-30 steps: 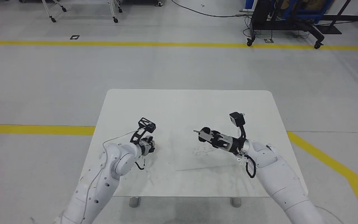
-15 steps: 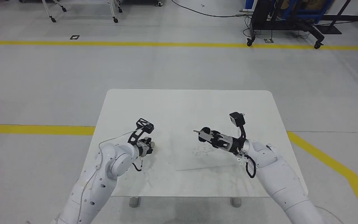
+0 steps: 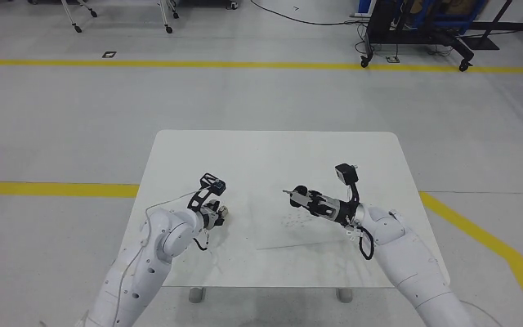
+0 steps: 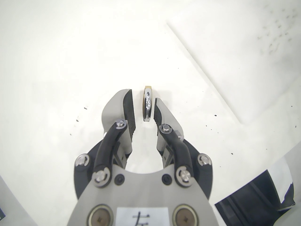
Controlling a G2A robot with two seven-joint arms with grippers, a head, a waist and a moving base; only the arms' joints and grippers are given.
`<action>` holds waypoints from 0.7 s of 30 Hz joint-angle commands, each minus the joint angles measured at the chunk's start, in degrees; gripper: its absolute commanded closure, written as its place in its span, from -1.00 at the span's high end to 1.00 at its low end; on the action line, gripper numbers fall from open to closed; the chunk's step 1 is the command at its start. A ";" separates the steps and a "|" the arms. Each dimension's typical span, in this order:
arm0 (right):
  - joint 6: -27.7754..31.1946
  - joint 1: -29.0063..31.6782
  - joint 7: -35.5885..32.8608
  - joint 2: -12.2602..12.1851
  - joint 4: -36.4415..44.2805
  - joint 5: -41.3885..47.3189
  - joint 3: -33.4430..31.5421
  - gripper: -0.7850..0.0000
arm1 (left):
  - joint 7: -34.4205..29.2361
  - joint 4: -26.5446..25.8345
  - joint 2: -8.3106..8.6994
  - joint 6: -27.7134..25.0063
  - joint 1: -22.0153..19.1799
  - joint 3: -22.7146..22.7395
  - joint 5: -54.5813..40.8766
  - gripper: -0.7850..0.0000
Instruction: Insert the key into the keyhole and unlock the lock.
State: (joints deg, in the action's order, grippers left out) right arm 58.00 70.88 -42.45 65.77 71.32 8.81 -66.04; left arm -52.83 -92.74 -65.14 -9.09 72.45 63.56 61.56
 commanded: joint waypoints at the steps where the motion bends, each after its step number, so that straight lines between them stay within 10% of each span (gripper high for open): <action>1: 0.00 0.00 0.00 0.00 0.00 0.00 0.00 -1.00 | 0.19 0.08 -0.02 0.00 -0.02 -0.01 -0.11 -0.59; 7: 0.00 0.00 0.00 0.00 0.00 0.00 0.00 -1.00 | 0.93 0.41 -0.01 -0.23 0.02 0.14 -0.18 -1.00; 21: 0.00 0.00 0.00 0.00 0.00 0.00 0.00 -1.00 | 12.92 -0.01 0.01 0.14 1.44 2.50 -0.77 -1.00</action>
State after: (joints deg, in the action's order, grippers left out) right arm 58.00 70.88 -42.45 65.77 71.32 8.81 -66.04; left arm -42.55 -92.29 -65.18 -9.19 73.60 65.45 60.30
